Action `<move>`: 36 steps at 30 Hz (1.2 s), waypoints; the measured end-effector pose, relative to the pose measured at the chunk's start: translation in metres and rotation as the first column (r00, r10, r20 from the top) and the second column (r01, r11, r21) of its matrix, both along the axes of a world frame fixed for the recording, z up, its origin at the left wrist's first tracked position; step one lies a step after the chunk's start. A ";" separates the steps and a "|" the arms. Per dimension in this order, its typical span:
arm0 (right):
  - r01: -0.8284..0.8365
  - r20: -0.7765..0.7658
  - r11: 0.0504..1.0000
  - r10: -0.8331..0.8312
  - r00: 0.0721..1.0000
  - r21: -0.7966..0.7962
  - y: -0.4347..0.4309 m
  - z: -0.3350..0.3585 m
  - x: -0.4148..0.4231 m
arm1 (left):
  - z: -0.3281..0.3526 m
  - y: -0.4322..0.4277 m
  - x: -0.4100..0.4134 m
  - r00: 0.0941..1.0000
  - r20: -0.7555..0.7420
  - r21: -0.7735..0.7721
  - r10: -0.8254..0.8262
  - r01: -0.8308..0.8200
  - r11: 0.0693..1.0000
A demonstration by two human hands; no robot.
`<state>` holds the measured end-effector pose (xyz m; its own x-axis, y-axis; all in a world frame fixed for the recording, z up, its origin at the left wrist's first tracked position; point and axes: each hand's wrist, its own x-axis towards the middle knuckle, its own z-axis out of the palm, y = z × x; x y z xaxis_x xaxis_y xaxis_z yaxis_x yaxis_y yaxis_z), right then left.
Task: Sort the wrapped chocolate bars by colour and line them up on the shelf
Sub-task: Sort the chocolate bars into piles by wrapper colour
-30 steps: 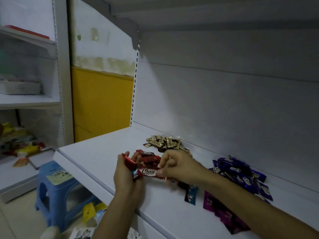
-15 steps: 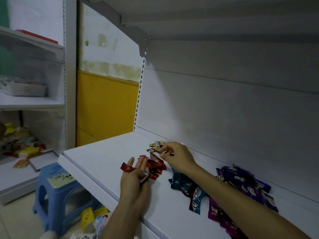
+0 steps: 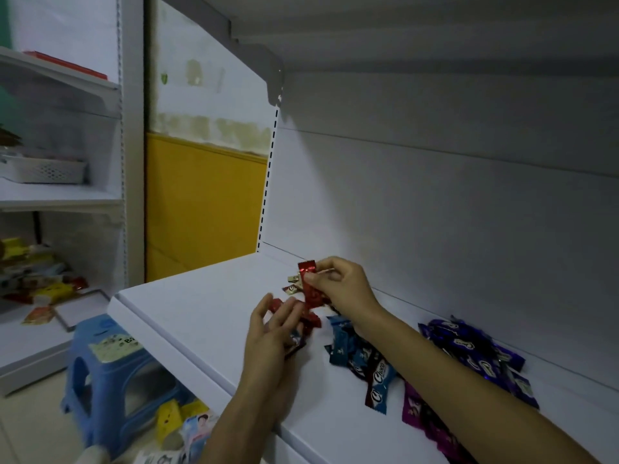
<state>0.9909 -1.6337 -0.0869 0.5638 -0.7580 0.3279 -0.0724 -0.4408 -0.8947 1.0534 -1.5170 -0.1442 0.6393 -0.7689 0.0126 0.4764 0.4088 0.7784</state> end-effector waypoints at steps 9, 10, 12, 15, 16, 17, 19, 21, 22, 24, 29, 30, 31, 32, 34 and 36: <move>-0.151 -0.242 0.833 0.021 0.970 -0.532 0.021 -0.016 -0.003 | 0.008 0.008 0.010 0.762 -0.633 -0.257 -0.136 -0.041 0.966; -0.228 -0.286 0.715 0.041 0.957 -0.660 0.028 -0.016 -0.009 | 0.008 0.009 0.011 0.750 -0.641 -0.283 -0.165 -0.030 0.959; -0.397 -0.422 0.438 0.044 0.906 -0.806 0.041 -0.018 -0.020 | 0.007 0.010 0.012 0.762 -0.611 -0.325 -0.214 0.006 0.946; -0.508 -0.526 0.208 -0.040 0.849 -0.836 0.052 -0.020 -0.028 | 0.004 0.010 0.011 0.838 -0.480 -0.317 -0.259 0.110 0.942; -0.492 -0.505 0.135 -0.097 0.858 -0.860 0.055 -0.020 -0.029 | 0.003 0.009 0.010 0.865 -0.421 -0.296 -0.272 0.152 0.943; -0.467 -0.470 0.058 -0.148 0.870 -0.882 0.056 -0.020 -0.031 | 0.003 0.008 0.008 0.887 -0.365 -0.274 -0.284 0.189 0.943; -0.415 -0.414 0.034 -0.183 0.892 -0.909 0.058 -0.018 -0.040 | 0.003 0.007 0.005 0.907 -0.264 -0.239 -0.327 0.267 0.934; -0.390 -0.423 0.199 -0.163 0.892 -0.899 0.061 -0.019 -0.051 | 0.004 0.007 0.001 0.906 -0.185 -0.200 -0.380 0.344 0.917; -0.386 -0.445 0.300 -0.160 0.881 -0.872 0.063 -0.020 -0.055 | 0.004 0.007 -0.001 0.902 -0.149 -0.177 -0.406 0.379 0.908; -0.376 -0.476 0.425 -0.154 0.866 -0.823 0.068 -0.025 -0.061 | 0.006 0.006 -0.007 0.895 -0.076 -0.114 -0.440 0.430 0.896; -0.113 -0.290 0.482 -0.311 0.905 -0.869 0.051 -0.020 -0.078 | 0.001 0.002 -0.020 0.917 0.397 0.021 -0.041 0.036 0.999; -0.056 -0.286 0.515 -0.378 0.881 -0.855 0.040 -0.017 -0.082 | -0.002 0.001 -0.021 0.836 0.546 0.012 0.052 -0.070 0.998; -0.026 -0.320 0.541 -0.456 0.830 -0.841 0.028 -0.016 -0.087 | -0.005 0.001 -0.022 0.731 0.676 0.001 0.095 -0.130 0.992; -0.010 -0.364 0.554 -0.532 0.764 -0.832 0.016 -0.017 -0.092 | -0.009 0.000 -0.024 0.615 0.782 -0.002 0.104 -0.164 0.987; -0.026 -0.447 0.565 -0.623 0.642 -0.824 -0.005 -0.022 -0.101 | -0.016 -0.003 -0.027 0.379 0.921 -0.013 0.089 -0.199 0.980; -0.095 -0.578 0.662 -0.565 0.589 -0.743 -0.013 -0.028 -0.104 | -0.018 -0.005 -0.031 0.196 0.980 0.018 0.021 -0.196 0.980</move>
<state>0.8865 -1.6471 -0.1145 0.6668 -0.6591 0.3477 -0.7192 -0.6915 0.0684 1.0229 -1.5224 -0.1623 0.2638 -0.7426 0.6156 -0.7349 0.2586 0.6269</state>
